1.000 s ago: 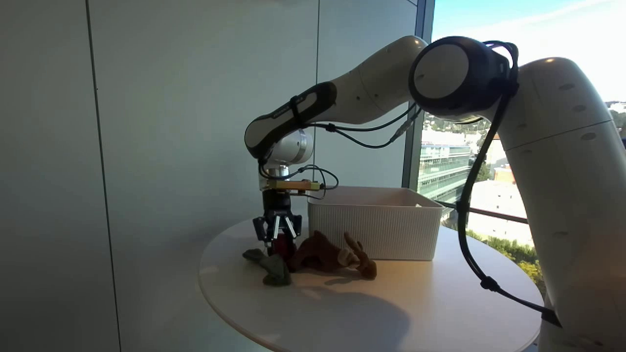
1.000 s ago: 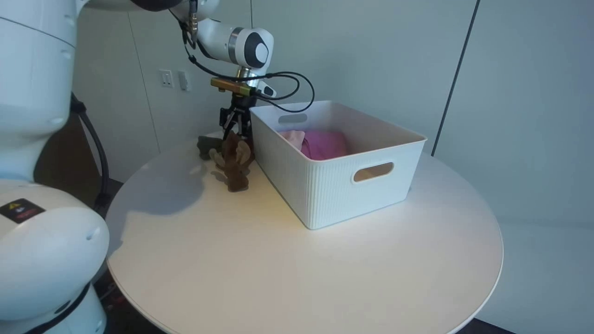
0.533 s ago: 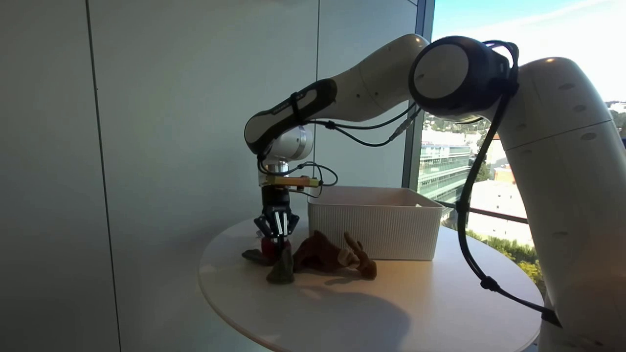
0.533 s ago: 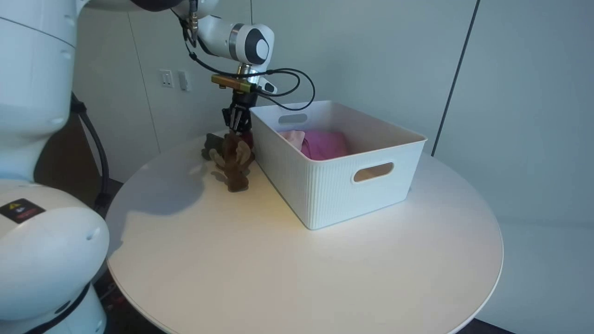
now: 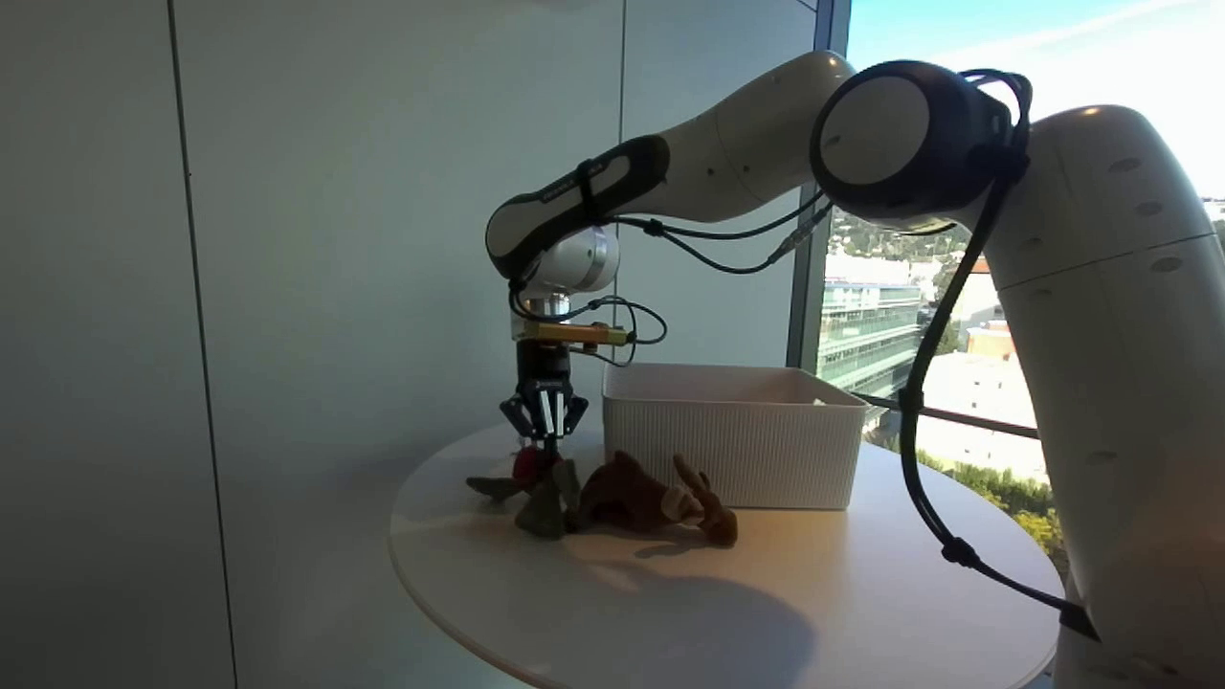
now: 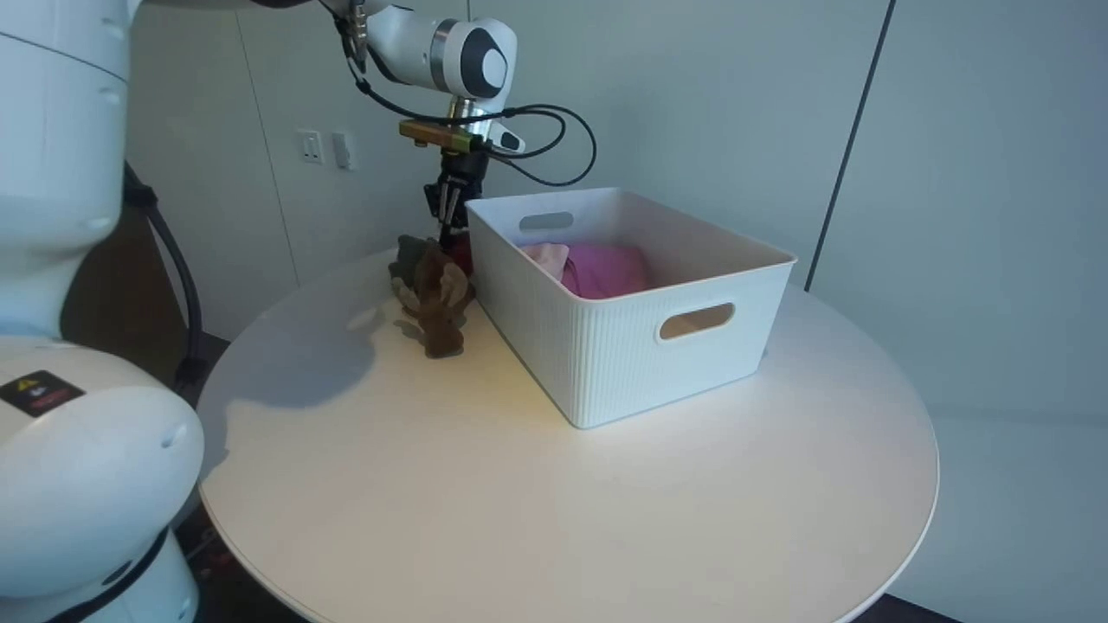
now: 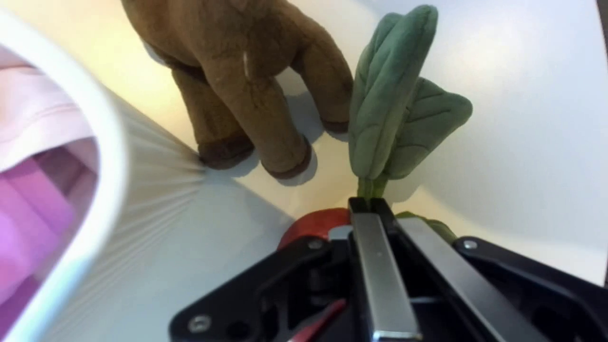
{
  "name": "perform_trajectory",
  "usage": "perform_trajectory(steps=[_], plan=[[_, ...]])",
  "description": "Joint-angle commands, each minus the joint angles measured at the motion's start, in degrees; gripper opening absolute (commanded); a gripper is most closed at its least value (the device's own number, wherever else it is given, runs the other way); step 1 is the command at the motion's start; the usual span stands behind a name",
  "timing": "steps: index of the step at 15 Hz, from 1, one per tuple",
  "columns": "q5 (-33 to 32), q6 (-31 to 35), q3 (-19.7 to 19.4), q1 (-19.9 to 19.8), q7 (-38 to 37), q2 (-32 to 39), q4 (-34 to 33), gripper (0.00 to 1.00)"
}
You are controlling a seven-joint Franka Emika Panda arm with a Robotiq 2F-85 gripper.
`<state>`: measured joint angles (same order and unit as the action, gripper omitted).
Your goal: Place all objects on the table and place them in the storage box on the table
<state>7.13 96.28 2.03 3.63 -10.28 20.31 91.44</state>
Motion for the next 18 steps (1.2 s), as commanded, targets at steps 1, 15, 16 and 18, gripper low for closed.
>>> perform_trajectory(steps=[1,15,16,18], plan=[[-2.75,3.01,-1.08,0.59,-3.52,-9.84,3.45,0.05],[-13.8,2.9,-1.47,-4.69,-29.18,-28.06,19.48,0.02],[-12.27,3.12,-1.76,-5.11,-29.82,-27.09,20.85,0.06],[-8.12,5.94,-2.44,-5.56,-28.95,-25.54,23.56,0.32]])
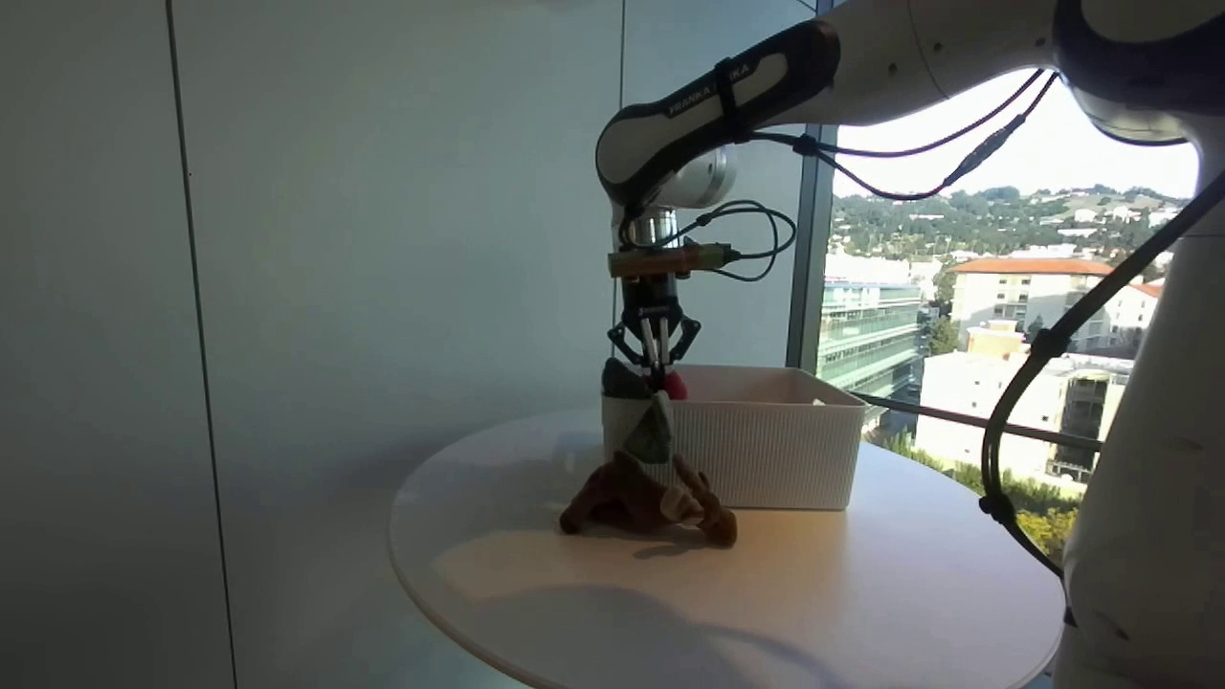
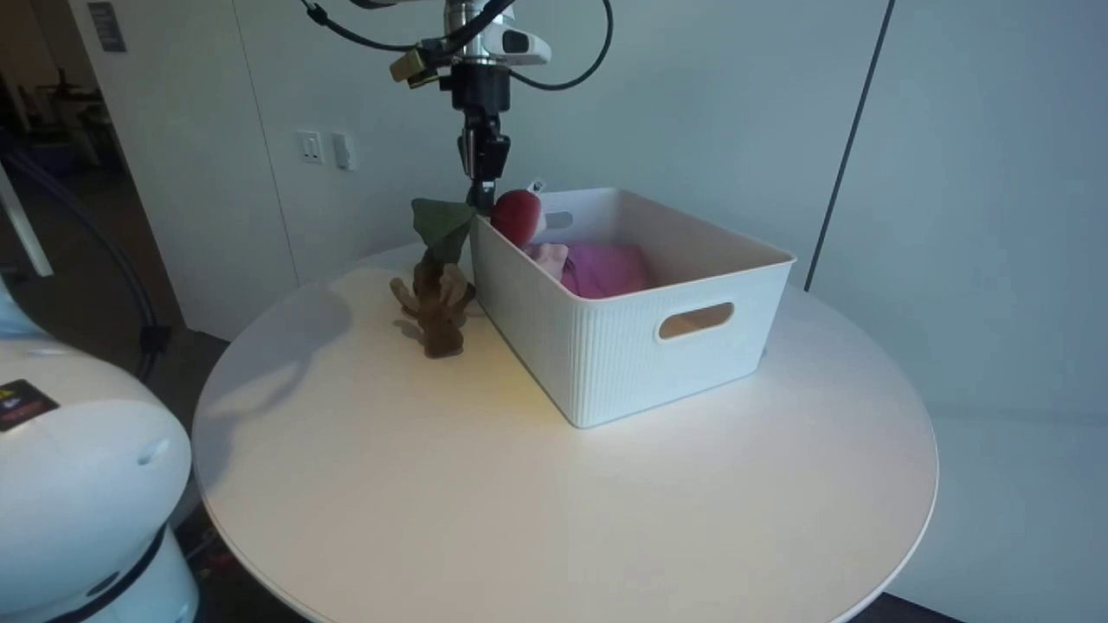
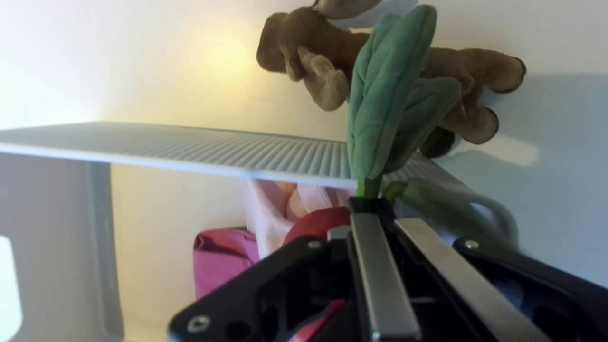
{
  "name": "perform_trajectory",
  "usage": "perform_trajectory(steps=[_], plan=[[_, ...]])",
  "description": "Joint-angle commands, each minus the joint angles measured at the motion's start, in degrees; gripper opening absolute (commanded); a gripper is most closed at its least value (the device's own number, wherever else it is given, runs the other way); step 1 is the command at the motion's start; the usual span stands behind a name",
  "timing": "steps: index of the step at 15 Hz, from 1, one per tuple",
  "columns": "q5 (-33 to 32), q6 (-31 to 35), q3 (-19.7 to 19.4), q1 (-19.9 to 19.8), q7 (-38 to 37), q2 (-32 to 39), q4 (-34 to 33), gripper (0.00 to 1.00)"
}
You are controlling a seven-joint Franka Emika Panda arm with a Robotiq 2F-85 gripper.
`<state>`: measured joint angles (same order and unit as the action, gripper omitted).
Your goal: Place all objects on the table and place them in the storage box on the table
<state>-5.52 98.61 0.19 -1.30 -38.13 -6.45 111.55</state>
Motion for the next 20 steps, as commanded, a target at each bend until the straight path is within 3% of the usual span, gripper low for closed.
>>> perform_trajectory(steps=[1,4,6,9,12,14,17,20], plan=[[5.76,5.14,-0.81,-0.75,-0.76,1.44,3.86,0.39],[7.35,8.54,-0.68,-0.59,-0.53,1.21,5.42,0.62],[3.19,12.45,0.45,0.13,-1.16,-0.86,6.48,0.78],[-7.09,9.22,3.08,0.86,-9.13,-5.18,5.79,0.98],[-14.96,6.7,6.49,1.12,-15.23,-10.25,5.62,1.0],[-9.28,11.9,6.72,3.17,-8.31,-11.64,6.31,1.0],[-0.77,16.82,6.72,5.17,-4.25,-10.78,6.98,0.99],[7.08,17.73,6.08,5.67,0.98,-8.22,8.25,1.0]])
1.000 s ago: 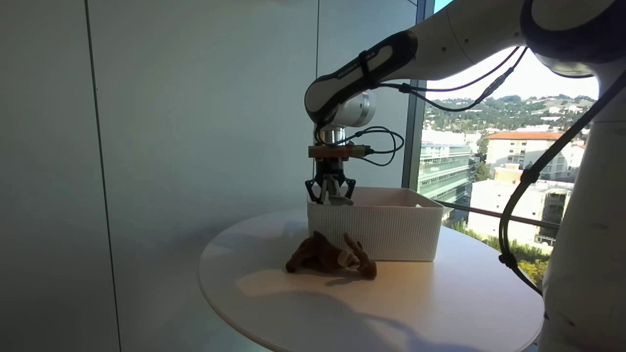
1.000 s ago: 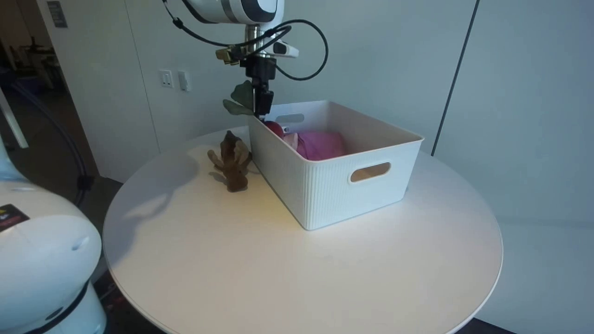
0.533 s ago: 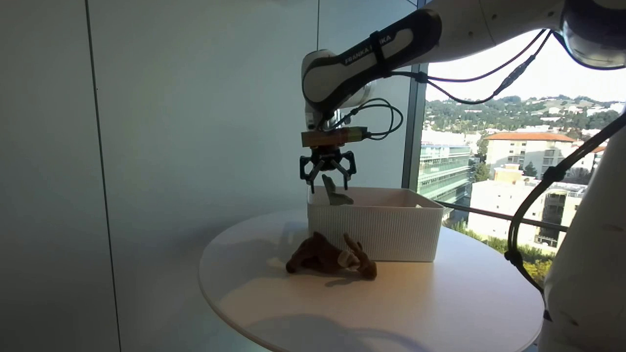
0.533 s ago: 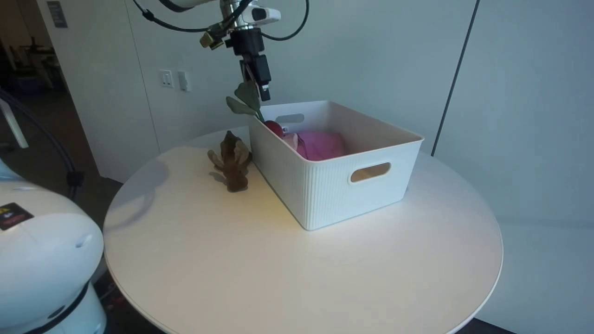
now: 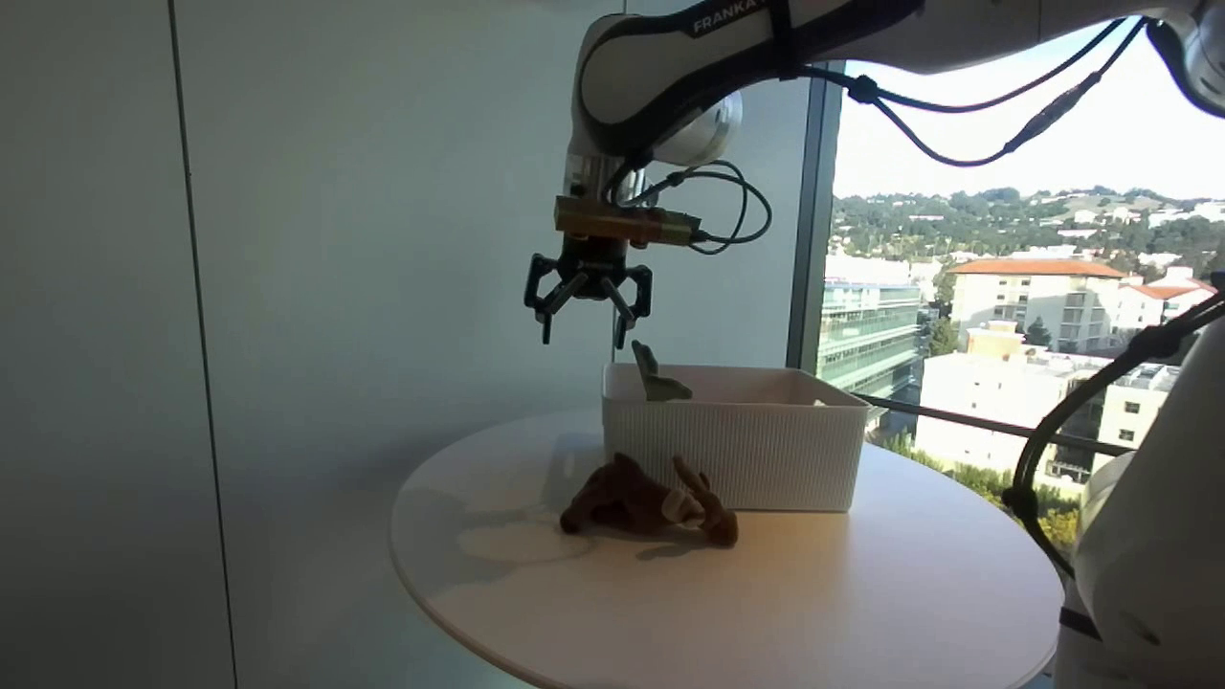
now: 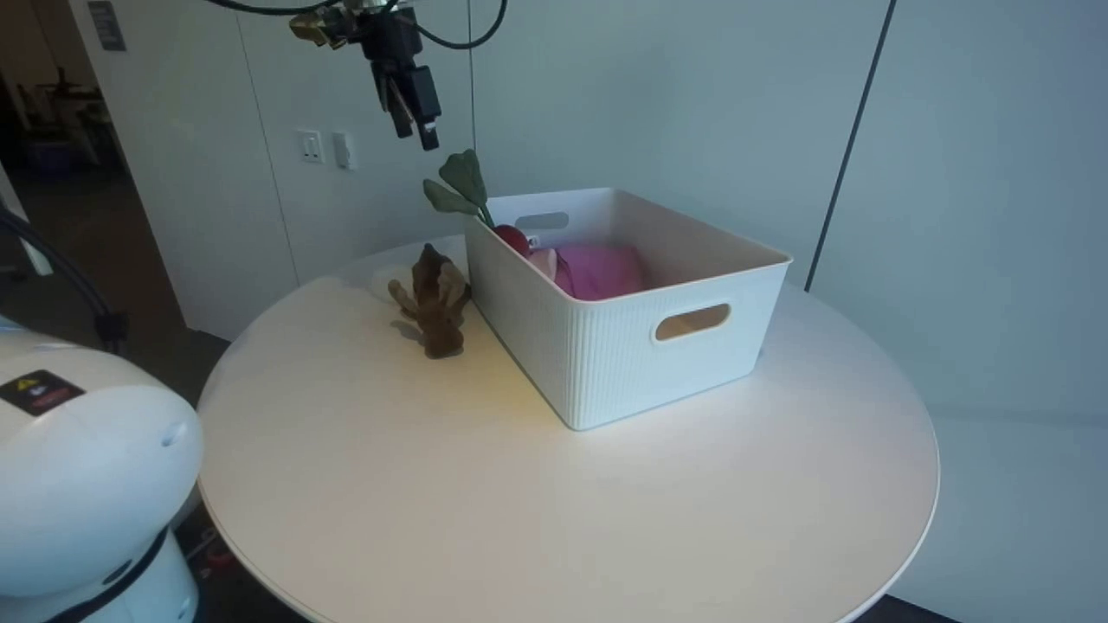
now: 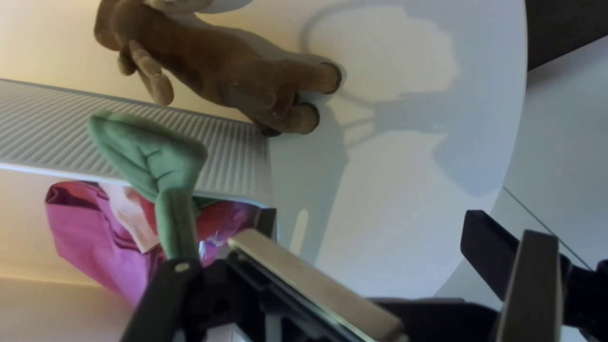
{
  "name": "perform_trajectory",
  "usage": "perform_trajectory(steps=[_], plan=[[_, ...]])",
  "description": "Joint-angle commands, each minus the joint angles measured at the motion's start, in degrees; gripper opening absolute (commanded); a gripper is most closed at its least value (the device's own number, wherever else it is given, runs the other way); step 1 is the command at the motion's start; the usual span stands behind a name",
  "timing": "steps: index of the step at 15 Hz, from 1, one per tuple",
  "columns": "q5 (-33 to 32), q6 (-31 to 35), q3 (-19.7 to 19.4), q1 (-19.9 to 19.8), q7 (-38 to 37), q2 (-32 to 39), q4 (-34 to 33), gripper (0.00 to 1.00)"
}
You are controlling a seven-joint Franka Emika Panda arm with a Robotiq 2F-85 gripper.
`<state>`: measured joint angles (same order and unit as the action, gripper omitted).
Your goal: Place all objects on the table and place them in the storage box on the table
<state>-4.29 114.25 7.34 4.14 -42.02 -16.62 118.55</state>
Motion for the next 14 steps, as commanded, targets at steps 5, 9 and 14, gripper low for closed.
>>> perform_trajectory(steps=[5,9,14], plan=[[9.18,-4.51,-2.23,-1.73,4.74,9.79,2.65,1.0],[11.94,-6.43,-2.84,-1.42,6.0,14.91,2.38,1.0],[7.92,-7.01,-3.01,-1.08,2.64,16.86,2.88,1.0]])
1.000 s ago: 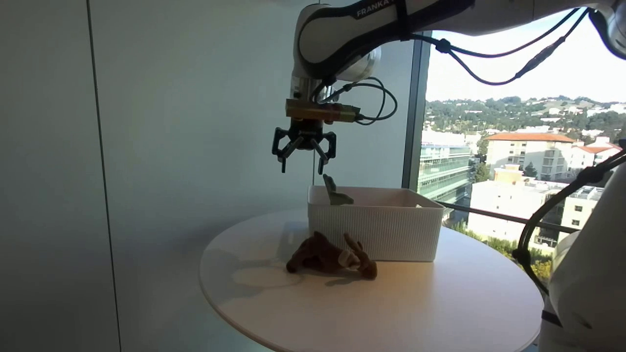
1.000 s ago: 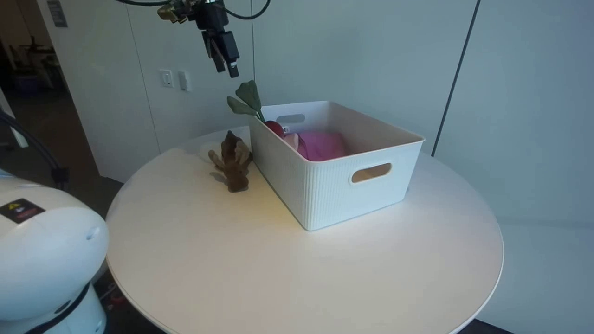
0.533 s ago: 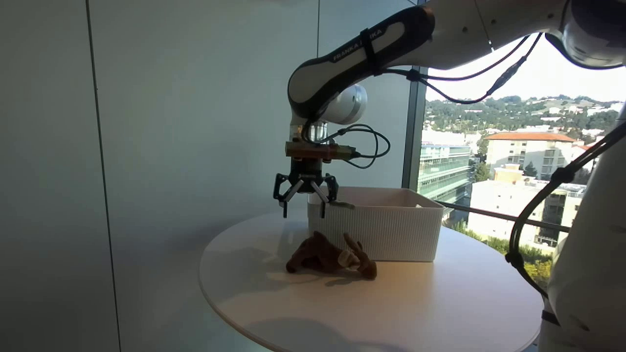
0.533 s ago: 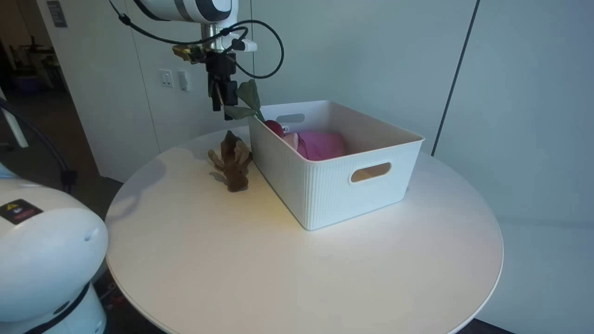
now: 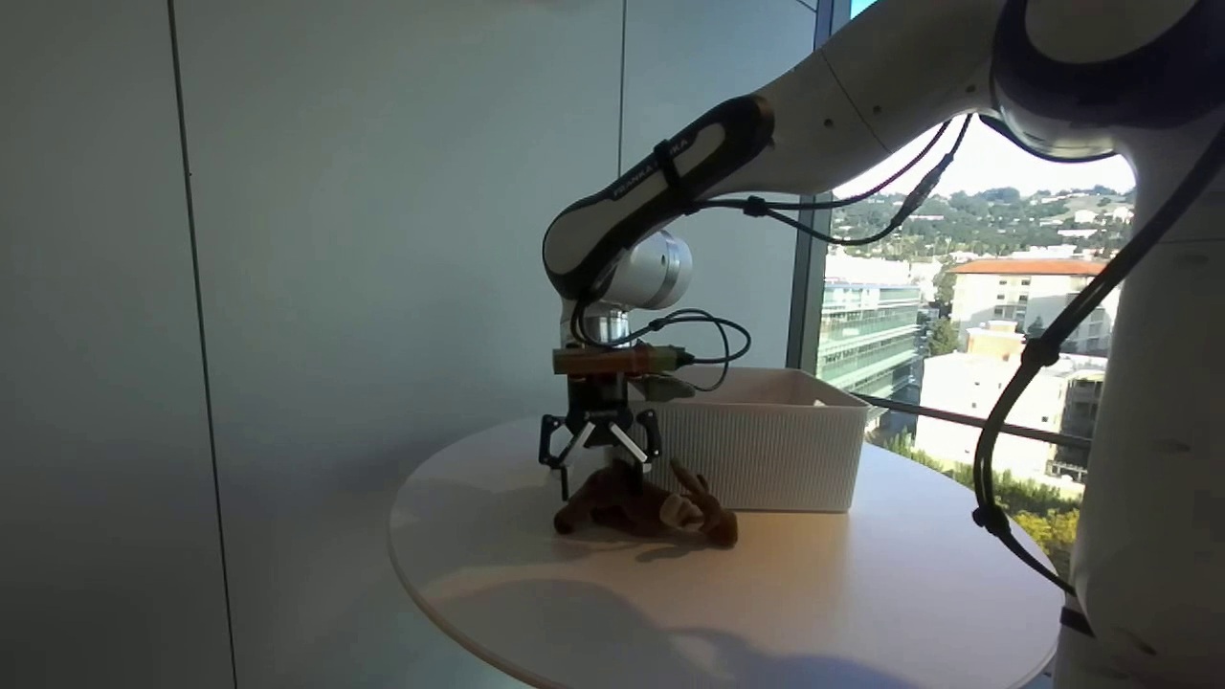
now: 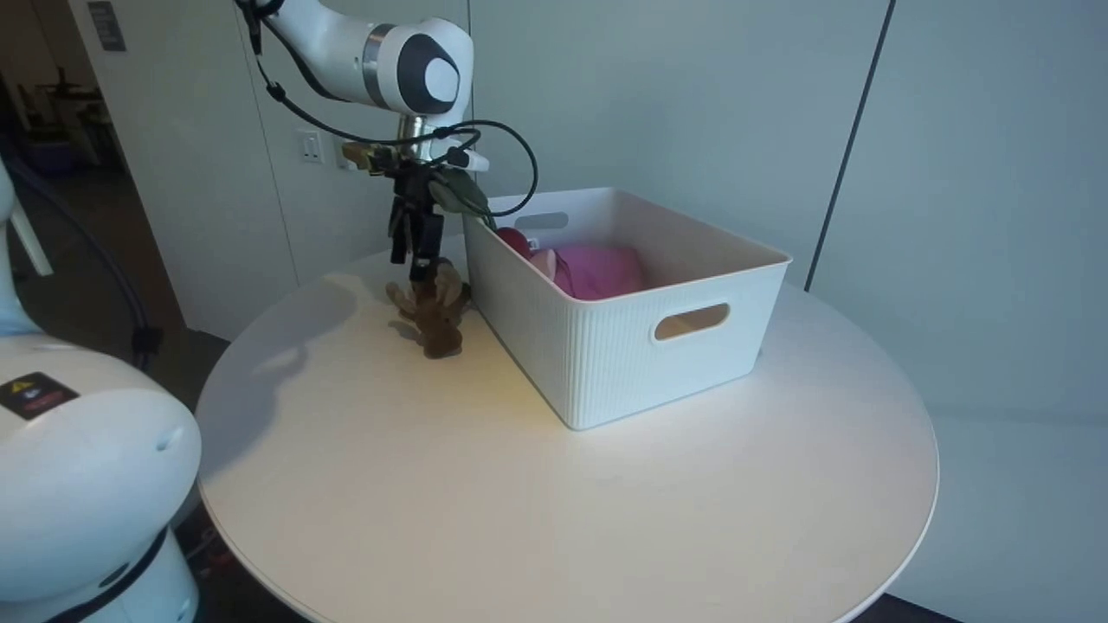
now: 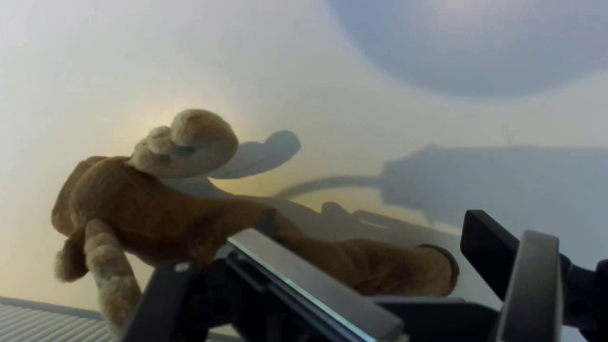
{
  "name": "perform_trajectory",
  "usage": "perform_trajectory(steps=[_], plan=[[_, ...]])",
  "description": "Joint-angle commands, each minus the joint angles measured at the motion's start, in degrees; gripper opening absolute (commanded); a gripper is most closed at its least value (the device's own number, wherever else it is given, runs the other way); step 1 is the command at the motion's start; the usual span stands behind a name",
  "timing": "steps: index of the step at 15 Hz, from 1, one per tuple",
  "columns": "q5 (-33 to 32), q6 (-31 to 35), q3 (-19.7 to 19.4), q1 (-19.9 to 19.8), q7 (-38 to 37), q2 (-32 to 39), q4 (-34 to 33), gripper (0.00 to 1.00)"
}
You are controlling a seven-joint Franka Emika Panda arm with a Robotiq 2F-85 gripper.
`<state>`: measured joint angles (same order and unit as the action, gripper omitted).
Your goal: Place all objects on the table and place them in the storage box on the table
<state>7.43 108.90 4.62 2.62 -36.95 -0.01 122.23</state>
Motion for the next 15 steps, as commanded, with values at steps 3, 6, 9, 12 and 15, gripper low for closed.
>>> perform_trajectory(steps=[3,6,9,12,15], plan=[[-11.94,-5.88,-0.12,0.81,-8.56,0.93,-2.01,1.0],[-15.25,-9.0,0.14,1.24,-10.0,1.17,-2.95,0.72],[-16.14,-9.78,0.28,1.62,-9.88,0.82,-3.36,0.49],[-16.69,-9.9,0.3,1.84,-9.83,0.79,-3.79,0.27],[-16.61,-12.71,-0.02,1.61,-10.36,2.55,-4.82,0.57]])
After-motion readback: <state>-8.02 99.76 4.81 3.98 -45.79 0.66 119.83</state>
